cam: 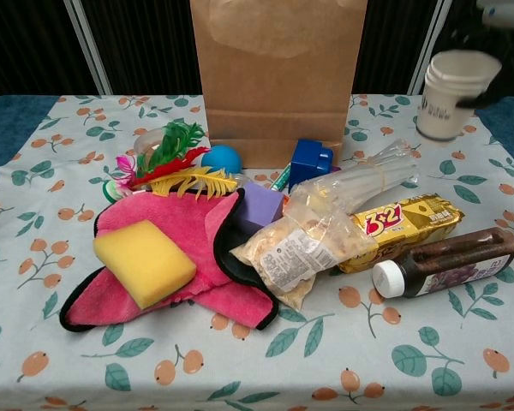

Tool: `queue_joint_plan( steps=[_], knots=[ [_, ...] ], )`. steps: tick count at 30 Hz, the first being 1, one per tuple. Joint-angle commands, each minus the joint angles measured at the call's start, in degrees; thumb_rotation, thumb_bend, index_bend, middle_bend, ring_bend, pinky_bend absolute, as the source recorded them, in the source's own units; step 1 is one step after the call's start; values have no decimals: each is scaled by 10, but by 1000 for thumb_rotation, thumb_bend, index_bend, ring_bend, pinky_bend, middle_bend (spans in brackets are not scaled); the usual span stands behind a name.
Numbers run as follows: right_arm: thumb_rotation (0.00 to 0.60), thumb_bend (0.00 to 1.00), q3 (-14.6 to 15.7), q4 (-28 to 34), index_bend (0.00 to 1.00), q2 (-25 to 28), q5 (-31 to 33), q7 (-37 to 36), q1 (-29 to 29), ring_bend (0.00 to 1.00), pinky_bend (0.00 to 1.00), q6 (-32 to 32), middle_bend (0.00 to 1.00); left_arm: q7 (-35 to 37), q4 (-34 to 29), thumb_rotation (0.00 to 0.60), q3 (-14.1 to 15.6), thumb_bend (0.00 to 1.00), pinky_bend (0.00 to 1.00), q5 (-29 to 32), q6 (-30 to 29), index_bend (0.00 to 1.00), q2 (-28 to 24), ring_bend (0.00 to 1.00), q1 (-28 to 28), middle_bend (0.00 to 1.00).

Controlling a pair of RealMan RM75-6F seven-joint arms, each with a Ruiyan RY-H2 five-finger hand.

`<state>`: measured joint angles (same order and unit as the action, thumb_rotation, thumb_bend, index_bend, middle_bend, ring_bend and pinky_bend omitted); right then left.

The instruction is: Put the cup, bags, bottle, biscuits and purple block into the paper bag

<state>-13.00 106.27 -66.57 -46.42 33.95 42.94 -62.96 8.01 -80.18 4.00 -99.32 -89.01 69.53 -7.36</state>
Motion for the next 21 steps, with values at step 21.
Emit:
queue_joint_plan(
  steps=[21],
  knots=[
    [600,218,-129,-90,349,-119,61,52,222,250,320,-63,363,19,7,600,-6,0,189,2,-3,87,-3,62,-8,65]
  ],
)
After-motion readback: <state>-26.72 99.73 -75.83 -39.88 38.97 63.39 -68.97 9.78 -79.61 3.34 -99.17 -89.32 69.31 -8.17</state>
